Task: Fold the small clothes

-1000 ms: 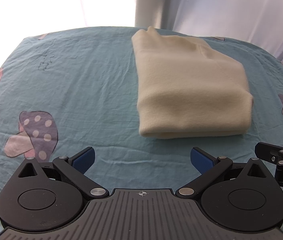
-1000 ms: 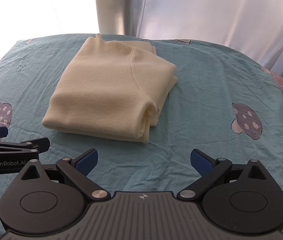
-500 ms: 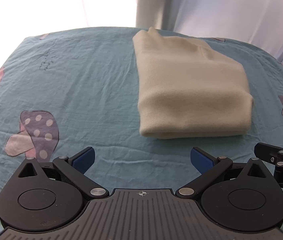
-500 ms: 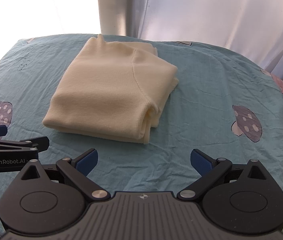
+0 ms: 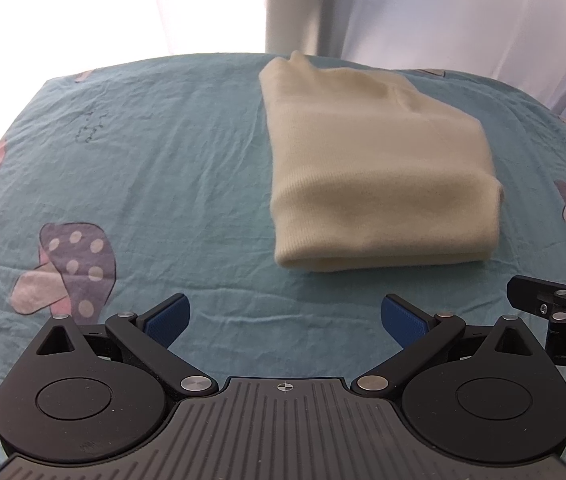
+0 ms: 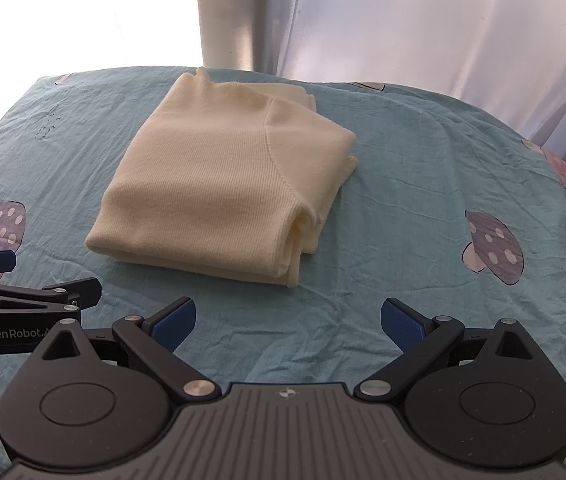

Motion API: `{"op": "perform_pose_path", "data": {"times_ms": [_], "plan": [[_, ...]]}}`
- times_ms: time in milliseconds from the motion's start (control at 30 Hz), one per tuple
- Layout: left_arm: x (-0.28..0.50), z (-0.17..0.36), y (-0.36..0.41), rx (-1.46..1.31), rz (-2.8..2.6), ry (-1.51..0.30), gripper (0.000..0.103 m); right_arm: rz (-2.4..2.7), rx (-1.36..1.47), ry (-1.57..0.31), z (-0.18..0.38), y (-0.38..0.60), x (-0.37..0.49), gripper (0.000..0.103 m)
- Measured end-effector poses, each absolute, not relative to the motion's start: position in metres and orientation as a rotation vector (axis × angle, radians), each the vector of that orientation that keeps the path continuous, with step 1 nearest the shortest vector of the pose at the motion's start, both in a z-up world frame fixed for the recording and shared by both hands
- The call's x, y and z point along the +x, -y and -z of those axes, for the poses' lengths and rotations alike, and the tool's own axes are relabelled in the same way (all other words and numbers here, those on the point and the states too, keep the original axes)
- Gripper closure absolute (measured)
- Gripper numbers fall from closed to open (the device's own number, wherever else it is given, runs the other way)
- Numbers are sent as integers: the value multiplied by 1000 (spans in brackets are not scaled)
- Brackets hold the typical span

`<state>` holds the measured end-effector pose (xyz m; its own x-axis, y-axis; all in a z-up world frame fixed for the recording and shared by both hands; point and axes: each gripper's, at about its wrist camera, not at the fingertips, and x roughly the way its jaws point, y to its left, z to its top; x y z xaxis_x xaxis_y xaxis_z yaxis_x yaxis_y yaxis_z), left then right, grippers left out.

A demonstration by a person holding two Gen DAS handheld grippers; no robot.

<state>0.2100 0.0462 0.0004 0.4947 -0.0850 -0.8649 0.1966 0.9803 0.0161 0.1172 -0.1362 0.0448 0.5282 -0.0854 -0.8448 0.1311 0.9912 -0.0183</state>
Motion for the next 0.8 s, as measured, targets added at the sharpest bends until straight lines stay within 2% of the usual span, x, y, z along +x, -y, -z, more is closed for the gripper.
{"op": "perform_pose_path", "data": {"times_ms": [800], "plan": [[208,1,-45,128,175,-1055,0,115,44,-1008,-44,138,119,4]]}}
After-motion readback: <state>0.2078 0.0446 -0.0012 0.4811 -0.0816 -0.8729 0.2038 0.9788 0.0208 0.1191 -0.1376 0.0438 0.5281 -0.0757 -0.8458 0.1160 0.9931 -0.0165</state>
